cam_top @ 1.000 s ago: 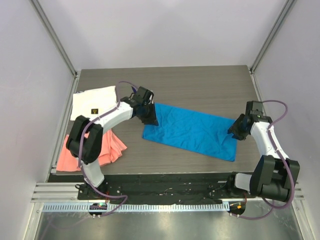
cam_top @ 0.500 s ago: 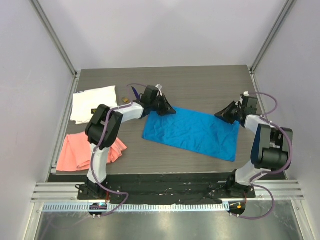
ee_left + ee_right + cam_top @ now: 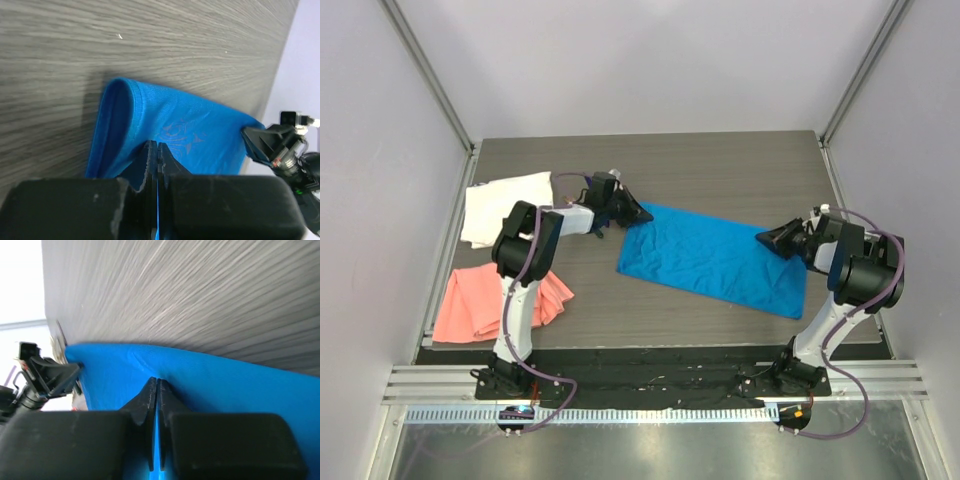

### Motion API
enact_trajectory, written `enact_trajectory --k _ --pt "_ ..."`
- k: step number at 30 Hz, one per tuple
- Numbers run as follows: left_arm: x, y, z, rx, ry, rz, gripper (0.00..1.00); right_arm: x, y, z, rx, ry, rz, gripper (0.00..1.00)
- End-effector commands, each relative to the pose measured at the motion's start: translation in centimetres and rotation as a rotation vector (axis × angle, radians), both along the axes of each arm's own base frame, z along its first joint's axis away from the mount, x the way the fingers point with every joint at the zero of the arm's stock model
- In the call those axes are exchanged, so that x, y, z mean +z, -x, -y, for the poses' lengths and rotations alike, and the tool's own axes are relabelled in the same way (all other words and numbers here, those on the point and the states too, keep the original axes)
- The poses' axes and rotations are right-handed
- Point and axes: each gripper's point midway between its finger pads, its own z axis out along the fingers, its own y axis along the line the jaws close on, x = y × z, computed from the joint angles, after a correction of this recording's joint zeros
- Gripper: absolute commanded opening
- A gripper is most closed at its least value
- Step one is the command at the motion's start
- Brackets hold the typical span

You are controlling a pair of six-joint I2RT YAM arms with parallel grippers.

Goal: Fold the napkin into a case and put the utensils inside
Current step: Fold and flatten the napkin at the center of the board.

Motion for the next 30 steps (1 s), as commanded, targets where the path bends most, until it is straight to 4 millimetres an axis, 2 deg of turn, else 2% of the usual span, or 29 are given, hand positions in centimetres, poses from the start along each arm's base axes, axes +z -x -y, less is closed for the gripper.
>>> enact_trajectory --k 1,3,4,5,6,7,8,9,12,13,14,16,17,18,19,20,23,24,28,29,30 --pt "-1.4 -1.0 -1.2 0.023 -0.067 -0.007 0.0 -0.4 -0.7 2.4 -0.033 0.065 0.023 0.22" --pt "-1.0 -1.1 -1.4 0.007 -0.085 0.013 0.0 0.3 -1.0 2.4 -0.022 0.086 0.041 0.34" --pt "-0.5 -1.4 -1.5 0.005 -0.107 0.037 0.0 1.5 -1.1 2.5 -0.028 0.1 0.061 0.52" --pt "0.0 -1.4 -1.5 -0.004 -0.121 0.057 0.0 2.1 -1.1 2.4 -0.031 0.11 0.067 0.61" --pt "1.7 -1.6 -1.3 -0.025 -0.138 0.106 0.01 2.6 -1.1 2.2 -0.026 0.111 0.055 0.68" --pt "2.5 -1.6 -1.0 -0.03 -0.15 0.129 0.03 3.3 -1.2 2.0 -0.017 0.119 0.061 0.76" --pt "4.1 -1.7 -0.5 -0.04 -0.145 0.163 0.18 4.8 -1.5 1.4 -0.002 0.129 0.089 0.8" --pt "6.0 -1.7 -0.1 -0.051 -0.14 0.21 0.24 5.8 -1.7 1.1 0.003 0.127 0.104 0.82" --pt "9.2 -1.1 2.1 -0.078 -0.118 0.279 0.4 8.7 -2.8 -0.7 0.026 0.088 0.181 0.88" --pt "10.5 -0.9 2.9 -0.088 -0.095 0.306 0.43 9.0 -3.0 -1.6 0.045 0.074 0.19 0.89" --pt "11.4 -0.5 4.0 -0.1 -0.075 0.329 0.52 9.1 -3.3 -2.2 0.053 0.073 0.191 0.89" --pt "13.1 -0.1 5.8 -0.106 -0.01 0.371 0.53 8.9 -3.9 -4.1 0.097 0.064 0.192 0.9" --pt "13.3 0.5 6.8 -0.126 0.021 0.372 0.44 8.7 -4.1 -4.5 0.098 0.044 0.186 0.9" --pt "13.2 0.6 7.6 -0.132 0.046 0.368 0.39 8.4 -4.5 -5.2 0.107 0.026 0.194 0.9" --pt "11.7 0.5 8.3 -0.135 0.073 0.328 0.35 8.3 -4.8 -5.6 0.111 0.004 0.199 0.9" --pt "12.1 0.3 9.2 -0.145 0.119 0.339 0.25 8.6 -4.9 -6.1 0.11 -0.043 0.198 0.9" --pt "10.7 -0.1 10.6 -0.142 0.234 0.317 0.22 8.8 -6.1 -7.1 0.129 -0.068 0.247 0.9" --pt "9.9 -0.2 10.8 -0.143 0.242 0.305 0.22 8.1 -6.2 -7.5 0.132 -0.085 0.228 0.9" --pt "7.6 -1.1 10.8 -0.129 0.246 0.286 0.24 7.3 -6.5 -8.0 0.132 -0.119 0.231 0.89" --pt "6.5 -1.3 10.7 -0.122 0.245 0.269 0.24 7.0 -6.4 -8.1 0.132 -0.125 0.229 0.89" --pt "6.5 -1.7 10.4 -0.116 0.255 0.28 0.24 6.7 -6.3 -8.2 0.135 -0.134 0.219 0.88"
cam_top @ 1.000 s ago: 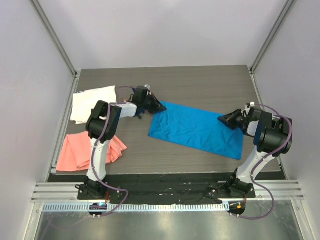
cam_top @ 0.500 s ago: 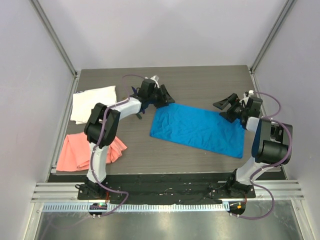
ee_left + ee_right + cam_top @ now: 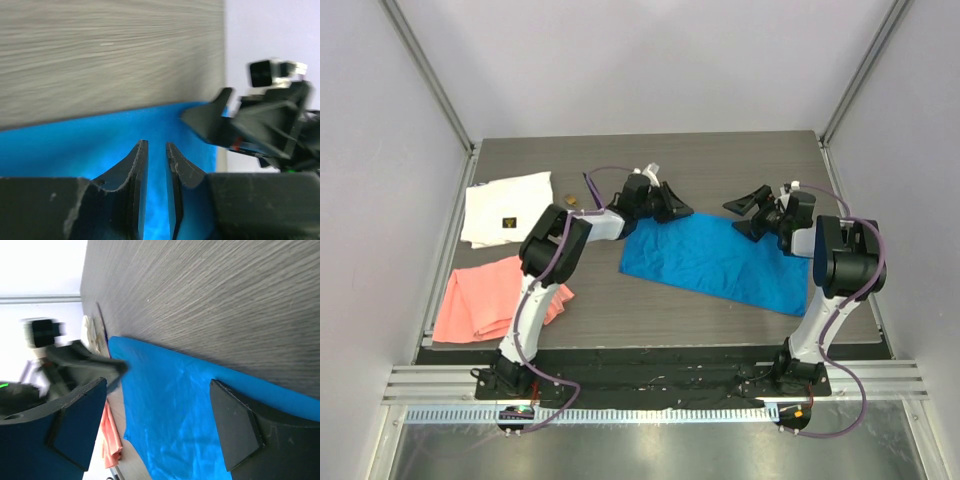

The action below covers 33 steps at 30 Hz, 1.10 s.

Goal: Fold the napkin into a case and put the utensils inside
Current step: Fold and flatten the napkin at the center of the board.

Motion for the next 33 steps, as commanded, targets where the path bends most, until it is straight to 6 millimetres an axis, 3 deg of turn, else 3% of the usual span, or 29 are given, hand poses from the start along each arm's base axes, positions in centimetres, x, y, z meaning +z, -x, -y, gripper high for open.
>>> enact_trajectory --k 1,6,8,12,14,15,16,17,20,22,25,26,28,29,32,33 --pt "1.0 -2.2 -0.4 0.026 0.093 0.042 0.24 2.0 -1.4 -0.7 0.015 -0.045 0.101 0.88" --pt "-1.0 -4.3 -3.0 0.095 0.098 0.007 0.24 0.5 -0.4 -0.7 0.018 -0.031 0.078 0.86" --pt "-2.2 -5.6 -5.4 0.16 0.096 -0.027 0.24 -0.1 -0.2 -0.7 0.018 -0.032 0.063 0.85" --pt "-5.3 -7.1 -9.3 0.261 -0.049 -0.13 0.27 -0.7 0.2 -0.6 0.017 -0.018 0.054 0.85" --pt "-5.5 -7.9 -10.6 0.286 -0.093 -0.144 0.27 -0.7 0.2 -0.6 0.019 -0.014 0.054 0.84" --pt "-4.5 -8.9 -11.0 0.279 -0.132 -0.1 0.29 -0.7 0.2 -0.6 0.019 -0.008 0.056 0.84" --pt "-6.1 -8.5 -11.6 0.269 -0.193 -0.146 0.3 -0.8 0.3 -0.6 0.02 -0.007 0.051 0.84" --pt "-6.3 -9.0 -12.1 0.264 -0.208 -0.142 0.31 -0.8 0.3 -0.5 0.021 -0.002 0.053 0.84" --pt "-5.0 -9.9 -12.7 0.229 -0.195 -0.085 0.32 -0.6 0.3 -0.5 0.021 0.002 0.051 0.84" --pt "-3.1 -10.6 -13.2 0.232 -0.235 -0.021 0.36 -0.2 0.3 -0.6 0.028 0.007 0.058 0.84" --pt "1.8 -10.1 -12.9 0.2 -0.276 0.112 0.44 0.5 0.3 -0.6 0.037 0.018 0.067 0.84" --pt "4.9 -9.8 -12.6 0.196 -0.265 0.171 0.45 0.7 0.2 -0.7 0.041 0.022 0.071 0.84" --pt "6.2 -8.1 -11.1 0.18 -0.241 0.21 0.49 1.6 0.0 -1.0 0.052 0.023 0.088 0.84" --pt "8.2 -7.2 -10.3 0.175 -0.2 0.233 0.5 1.9 -0.1 -1.1 0.055 0.023 0.095 0.85" --pt "8.4 -4.6 -7.5 0.144 -0.149 0.256 0.5 3.5 -0.4 -1.9 0.066 0.025 0.122 0.87" --pt "7.5 -3.6 -7.0 0.142 -0.12 0.218 0.49 3.9 -0.6 -2.2 0.069 0.028 0.126 0.87"
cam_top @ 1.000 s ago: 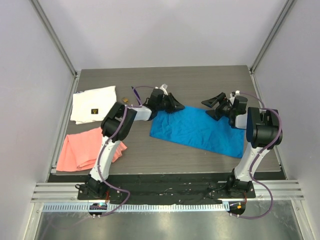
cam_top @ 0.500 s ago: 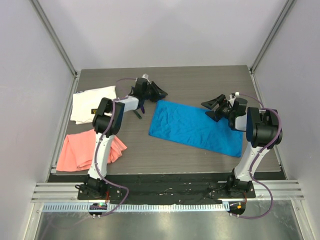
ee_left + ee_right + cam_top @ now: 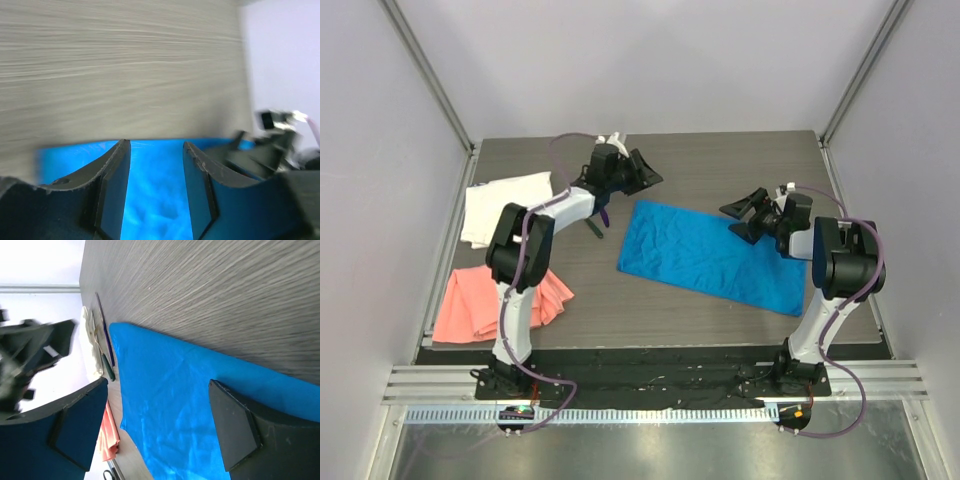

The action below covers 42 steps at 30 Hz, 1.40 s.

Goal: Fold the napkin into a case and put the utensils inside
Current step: Fold and flatten the napkin at the center of the board.

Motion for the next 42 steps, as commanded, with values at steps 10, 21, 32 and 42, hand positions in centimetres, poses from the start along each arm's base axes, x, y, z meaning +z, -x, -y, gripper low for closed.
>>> enact_trajectory --k 10,21,32,42 --pt "-2.6 1.8 4.3 -0.043 0.274 -0.054 0.36 6.2 -3.1 -6.9 0.117 -0.008 0.157 0.89" --pt "-9.2 2.0 0.4 0.056 0.161 -0.211 0.47 2.3 -5.3 -9.5 0.133 -0.015 0.113 0.89" --pt "-10.3 1.1 -3.6 0.103 0.067 -0.201 0.55 -1.1 -6.0 -0.5 0.016 0.12 0.035 0.99" --pt "0.9 0.2 -0.2 0.003 0.029 -0.009 0.64 7.4 -4.2 4.9 -0.039 0.299 0.119 1.0"
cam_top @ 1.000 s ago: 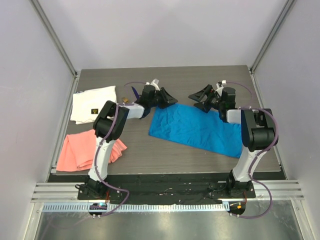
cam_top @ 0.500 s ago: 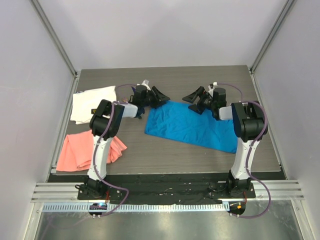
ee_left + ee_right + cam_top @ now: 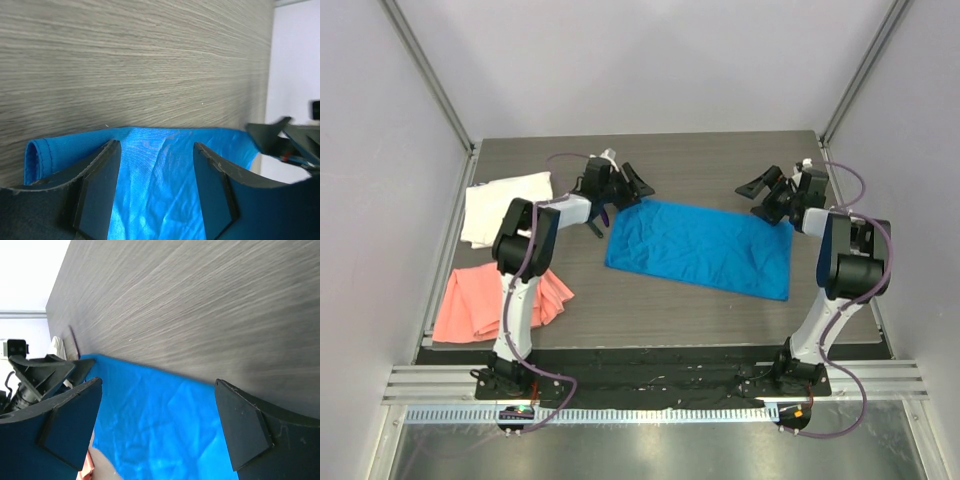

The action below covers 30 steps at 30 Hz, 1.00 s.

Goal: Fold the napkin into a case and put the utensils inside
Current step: Fold and flatten the napkin at the center of the board.

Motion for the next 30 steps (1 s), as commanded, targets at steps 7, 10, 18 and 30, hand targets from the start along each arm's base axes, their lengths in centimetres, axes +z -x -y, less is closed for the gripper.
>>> enact_trajectory --k 7,10,18,30 --pt "10.6 3.6 9.2 -0.165 0.064 0.157 0.67 7.9 3.0 0.9 -0.01 0.096 0.139 1.0" --pt "7.9 5.8 12.5 -0.228 0.147 0.076 0.67 6.9 3.4 1.2 -0.024 0.049 0.149 1.0" --pt "0.1 7.7 12.3 -0.198 0.12 -0.083 0.67 2.6 4.5 4.4 -0.059 0.015 0.113 1.0" --pt "-5.8 8.1 8.0 -0.11 0.03 -0.21 0.67 -2.2 3.9 11.7 -0.206 0.024 0.052 1.0"
